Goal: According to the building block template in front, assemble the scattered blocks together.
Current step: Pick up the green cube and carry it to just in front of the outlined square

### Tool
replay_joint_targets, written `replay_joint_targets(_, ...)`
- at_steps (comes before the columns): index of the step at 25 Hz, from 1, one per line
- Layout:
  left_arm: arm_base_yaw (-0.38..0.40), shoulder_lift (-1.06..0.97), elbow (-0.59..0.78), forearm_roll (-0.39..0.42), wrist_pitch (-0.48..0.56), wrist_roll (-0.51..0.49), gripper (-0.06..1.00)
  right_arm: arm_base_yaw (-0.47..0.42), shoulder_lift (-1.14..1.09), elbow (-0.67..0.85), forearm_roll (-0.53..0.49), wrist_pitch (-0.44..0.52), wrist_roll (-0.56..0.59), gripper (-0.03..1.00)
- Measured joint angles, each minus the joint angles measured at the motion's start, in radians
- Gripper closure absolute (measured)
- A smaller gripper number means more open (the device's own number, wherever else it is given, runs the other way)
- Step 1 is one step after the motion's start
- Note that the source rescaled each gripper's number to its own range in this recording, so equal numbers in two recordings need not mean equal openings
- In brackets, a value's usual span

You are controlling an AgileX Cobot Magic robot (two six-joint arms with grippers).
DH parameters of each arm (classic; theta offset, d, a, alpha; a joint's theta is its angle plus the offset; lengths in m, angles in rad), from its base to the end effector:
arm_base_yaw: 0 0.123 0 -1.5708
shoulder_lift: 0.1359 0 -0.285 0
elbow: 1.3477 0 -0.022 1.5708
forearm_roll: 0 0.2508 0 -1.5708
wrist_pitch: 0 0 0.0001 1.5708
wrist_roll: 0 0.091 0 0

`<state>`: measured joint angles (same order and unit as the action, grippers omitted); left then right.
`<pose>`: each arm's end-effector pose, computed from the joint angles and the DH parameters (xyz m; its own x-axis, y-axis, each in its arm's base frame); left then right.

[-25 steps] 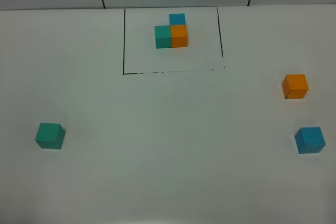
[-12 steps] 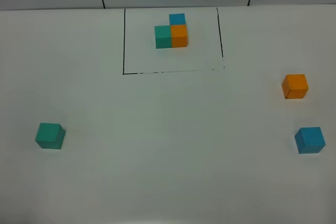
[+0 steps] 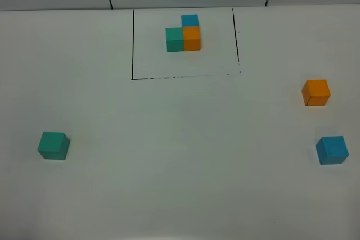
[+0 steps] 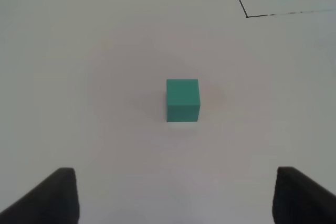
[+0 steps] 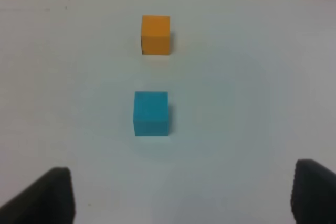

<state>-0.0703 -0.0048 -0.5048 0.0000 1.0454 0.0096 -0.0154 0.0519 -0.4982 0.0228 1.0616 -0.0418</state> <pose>-0.0055 0.0004 0.2798 -0.4319 0.0400 -0.9010 0.0744 0.9972 0.0086 0.0033 0.0018 0.2768 -0.5034 -0.0229 -0.8637 -0.0172 0.9997 -0.0165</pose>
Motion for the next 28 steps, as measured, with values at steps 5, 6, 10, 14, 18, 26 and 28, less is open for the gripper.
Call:
replay_joint_targets(5, 0.0, 0.0, 0.0, 0.0, 0.0, 0.0, 0.27, 0.0, 0.0, 0.0, 0.0, 0.0, 0.0, 0.26)
replay_joint_targets(6, 0.0, 0.0, 0.0, 0.0, 0.0, 0.0, 0.27, 0.0, 0.0, 0.0, 0.0, 0.0, 0.0, 0.26)
replay_joint_targets(10, 0.0, 0.0, 0.0, 0.0, 0.0, 0.0, 0.27, 0.0, 0.0, 0.0, 0.0, 0.0, 0.0, 0.26)
replay_joint_targets(14, 0.0, 0.0, 0.0, 0.0, 0.0, 0.001, 0.27, 0.0, 0.0, 0.0, 0.0, 0.0, 0.0, 0.26)
replay_joint_targets(18, 0.0, 0.0, 0.0, 0.0, 0.0, 0.001, 0.26, 0.0, 0.0, 0.0, 0.0, 0.0, 0.0, 0.26)
replay_joint_targets(26, 0.0, 0.01, -0.001, 0.013, -0.005, 0.001, 0.26, 0.0, 0.0, 0.0, 0.0, 0.0, 0.0, 0.26)
replay_joint_targets(28, 0.0, 0.03, -0.011, 0.033, -0.021, 0.001, 0.26, 0.0, 0.0, 0.0, 0.0, 0.0, 0.0, 0.26)
